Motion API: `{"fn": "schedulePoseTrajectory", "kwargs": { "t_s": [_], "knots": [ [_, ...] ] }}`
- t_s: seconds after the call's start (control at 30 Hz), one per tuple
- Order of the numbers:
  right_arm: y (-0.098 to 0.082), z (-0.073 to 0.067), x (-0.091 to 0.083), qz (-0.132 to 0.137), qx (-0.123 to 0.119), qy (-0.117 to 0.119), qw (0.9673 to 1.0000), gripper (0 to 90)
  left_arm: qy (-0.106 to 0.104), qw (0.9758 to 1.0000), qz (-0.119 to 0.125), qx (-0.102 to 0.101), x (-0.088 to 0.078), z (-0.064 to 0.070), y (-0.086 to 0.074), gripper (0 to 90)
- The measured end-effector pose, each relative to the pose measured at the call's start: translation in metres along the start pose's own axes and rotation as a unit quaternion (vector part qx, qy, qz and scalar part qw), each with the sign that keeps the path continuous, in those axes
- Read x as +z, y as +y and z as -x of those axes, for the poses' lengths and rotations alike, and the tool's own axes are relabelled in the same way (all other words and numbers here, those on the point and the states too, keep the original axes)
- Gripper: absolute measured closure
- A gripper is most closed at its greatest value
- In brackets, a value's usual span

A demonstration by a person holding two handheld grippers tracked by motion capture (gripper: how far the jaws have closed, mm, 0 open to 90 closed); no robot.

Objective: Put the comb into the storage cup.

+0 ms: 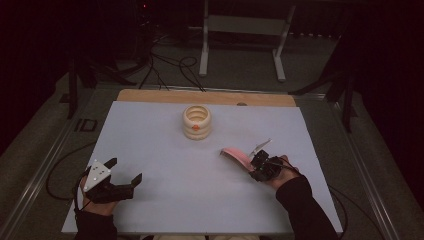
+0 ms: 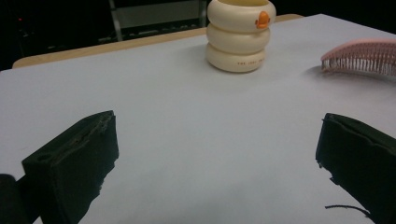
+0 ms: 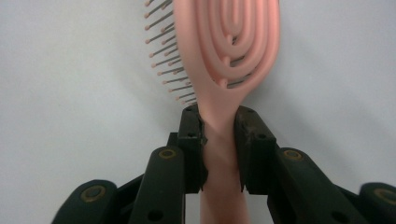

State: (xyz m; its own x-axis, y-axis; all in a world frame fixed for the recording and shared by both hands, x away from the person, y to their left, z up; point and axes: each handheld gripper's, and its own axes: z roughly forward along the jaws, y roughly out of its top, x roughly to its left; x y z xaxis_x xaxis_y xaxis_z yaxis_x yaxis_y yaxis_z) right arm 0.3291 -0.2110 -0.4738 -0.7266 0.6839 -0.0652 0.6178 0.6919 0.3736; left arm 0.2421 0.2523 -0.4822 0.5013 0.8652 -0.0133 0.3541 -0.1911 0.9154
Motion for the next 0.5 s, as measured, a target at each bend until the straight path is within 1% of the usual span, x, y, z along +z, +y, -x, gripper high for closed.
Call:
{"fn": "schedulePoseTrajectory", "kwargs": {
  "t_s": [0.13, 0.17, 0.2, 0.33, 0.37, 0.4, 0.43, 0.5],
  "knots": [
    [-0.001, -0.001, 0.0, 0.007, -0.002, -0.002, 1.0, 75.7, -0.002, 1.0, -0.002, 0.001, 0.001, 0.001, 0.0, 0.2],
    [-0.001, -0.001, -0.001, 0.014, 0.0, -0.004, 0.9999, 78.0, -0.002, 1.0, -0.002, 0.002, 0.001, 0.001, 0.0, 0.2],
    [-0.001, 0.0, -0.003, 0.026, 0.002, 0.006, 0.9996, 78.9, -0.002, 1.0, -0.003, 0.001, 0.001, 0.001, 0.0, 0.3],
    [0.001, -0.002, -0.006, 0.037, -0.001, 0.001, 0.9993, 79.3, -0.004, 1.0, -0.005, 0.001, 0.003, 0.002, 0.0, 0.3],
    [0.001, -0.004, -0.008, 0.045, -0.002, -0.002, 0.999, 79.3, -0.005, 1.0, -0.006, 0.002, 0.003, 0.002, 0.0, 0.3],
    [0.001, -0.004, -0.008, 0.045, -0.002, -0.002, 0.999, 79.3, -0.006, 1.0, -0.006, 0.002, 0.003, 0.002, 0.0, 0.3],
    [0.002, -0.006, -0.01, 0.052, -0.006, -0.005, 0.9986, 79.4, -0.007, 0.9999, -0.007, 0.003, 0.004, 0.003, 0.0, 0.3],
    [0.002, -0.007, -0.01, 0.052, -0.006, -0.003, 0.9986, 79.4, -0.008, 0.9999, -0.008, 0.003, 0.004, 0.004, 0.0, 0.3]
  ]
}}
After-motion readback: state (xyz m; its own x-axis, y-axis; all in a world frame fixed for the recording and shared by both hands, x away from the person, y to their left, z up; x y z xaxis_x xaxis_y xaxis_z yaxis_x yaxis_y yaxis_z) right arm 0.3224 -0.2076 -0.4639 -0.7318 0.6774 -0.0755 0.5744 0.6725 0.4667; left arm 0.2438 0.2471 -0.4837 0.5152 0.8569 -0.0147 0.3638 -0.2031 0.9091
